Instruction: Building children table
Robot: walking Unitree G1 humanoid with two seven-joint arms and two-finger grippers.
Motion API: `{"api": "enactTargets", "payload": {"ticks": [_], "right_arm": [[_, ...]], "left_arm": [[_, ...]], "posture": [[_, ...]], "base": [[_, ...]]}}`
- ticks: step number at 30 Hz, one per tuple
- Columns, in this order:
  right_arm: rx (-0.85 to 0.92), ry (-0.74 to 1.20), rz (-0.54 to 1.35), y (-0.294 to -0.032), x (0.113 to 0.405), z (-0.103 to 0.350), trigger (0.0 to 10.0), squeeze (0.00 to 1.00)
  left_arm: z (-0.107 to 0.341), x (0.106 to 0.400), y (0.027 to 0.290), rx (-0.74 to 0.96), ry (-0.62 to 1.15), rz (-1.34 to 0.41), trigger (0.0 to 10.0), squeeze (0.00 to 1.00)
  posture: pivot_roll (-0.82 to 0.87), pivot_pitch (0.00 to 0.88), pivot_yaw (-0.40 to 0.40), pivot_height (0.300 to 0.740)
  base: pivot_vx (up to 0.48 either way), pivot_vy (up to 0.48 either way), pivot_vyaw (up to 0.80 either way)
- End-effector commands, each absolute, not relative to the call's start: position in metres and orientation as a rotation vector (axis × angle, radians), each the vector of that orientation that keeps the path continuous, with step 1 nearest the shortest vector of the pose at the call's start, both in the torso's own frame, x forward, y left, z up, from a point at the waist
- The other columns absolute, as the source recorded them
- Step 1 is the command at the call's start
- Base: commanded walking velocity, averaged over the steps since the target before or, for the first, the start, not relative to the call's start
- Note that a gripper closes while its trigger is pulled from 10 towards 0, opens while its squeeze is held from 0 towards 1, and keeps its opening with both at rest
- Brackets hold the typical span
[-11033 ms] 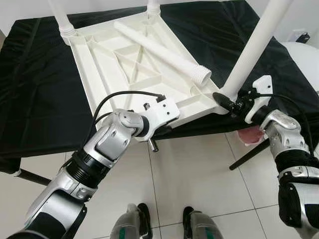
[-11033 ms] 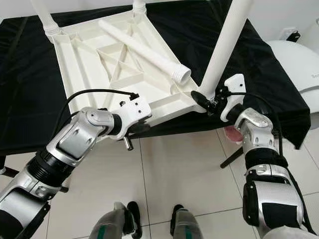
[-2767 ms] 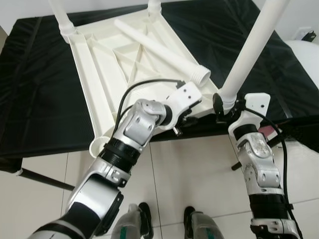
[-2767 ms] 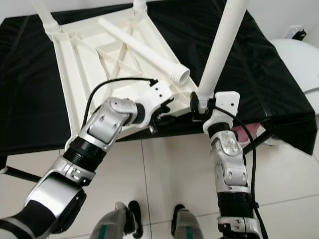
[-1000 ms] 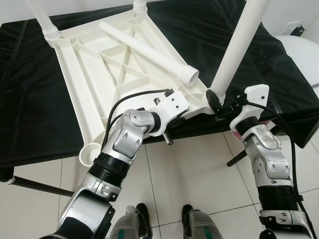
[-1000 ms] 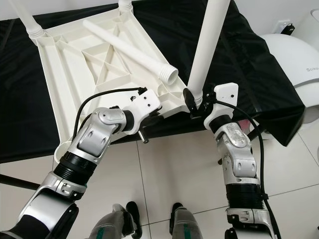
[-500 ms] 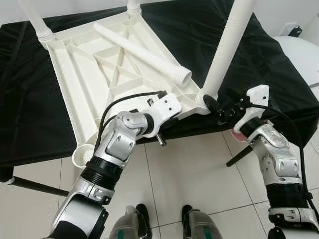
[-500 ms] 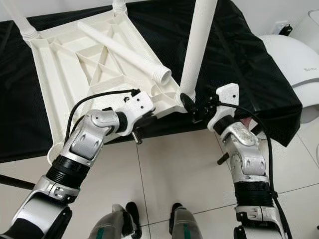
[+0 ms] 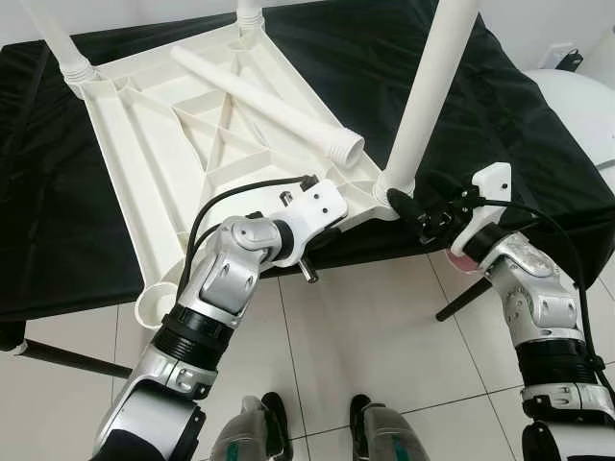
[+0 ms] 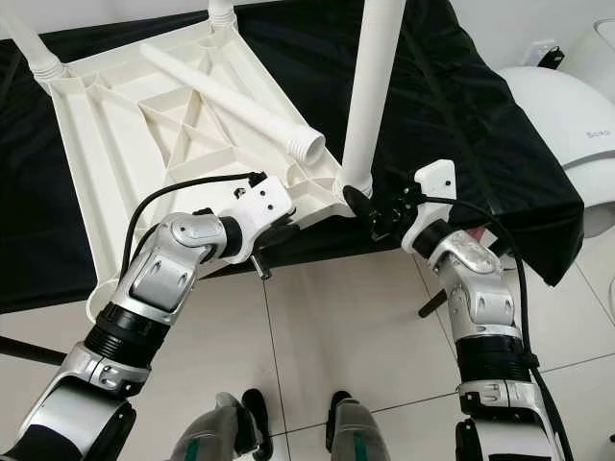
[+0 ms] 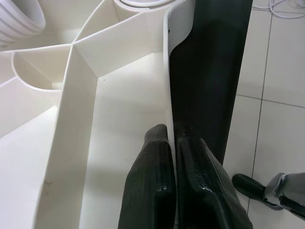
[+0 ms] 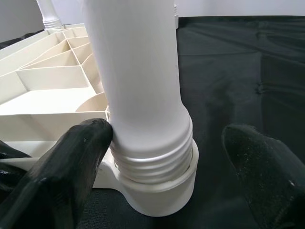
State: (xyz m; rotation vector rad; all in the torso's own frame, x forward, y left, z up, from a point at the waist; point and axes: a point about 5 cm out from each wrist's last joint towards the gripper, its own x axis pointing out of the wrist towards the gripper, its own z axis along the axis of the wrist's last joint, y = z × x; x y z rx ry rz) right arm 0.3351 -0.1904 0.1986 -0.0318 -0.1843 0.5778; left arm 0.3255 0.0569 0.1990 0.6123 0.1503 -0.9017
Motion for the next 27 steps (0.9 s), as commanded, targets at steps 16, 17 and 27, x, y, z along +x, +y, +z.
{"api": "enactTargets", "payload": {"ticks": [16,17,27], "right_arm": [[-0.082,-0.137,0.763,-0.176,0.351,0.198,10.0,0.0],[-0.089,-0.134,0.773,-0.176,0.354,0.199,10.0,0.0],[-0.119,-0.127,0.792,-0.18,0.36,0.201,10.0,0.0]], "left_arm": [[0.205,0.316,0.05,0.664,0.092,-0.86,10.0,0.0],[0.206,0.316,0.049,0.666,0.09,-0.86,10.0,0.0],[0.208,0.315,0.048,0.673,0.084,-0.862,10.0,0.0]], "posture": [[-0.12,0.22,0.034,0.74],[-0.12,0.22,0.034,0.74],[-0.11,0.216,0.034,0.74]], "base": [[0.0,0.0,0.0],[0.0,0.0,0.0],[0.0,0.0,0.0]]}}
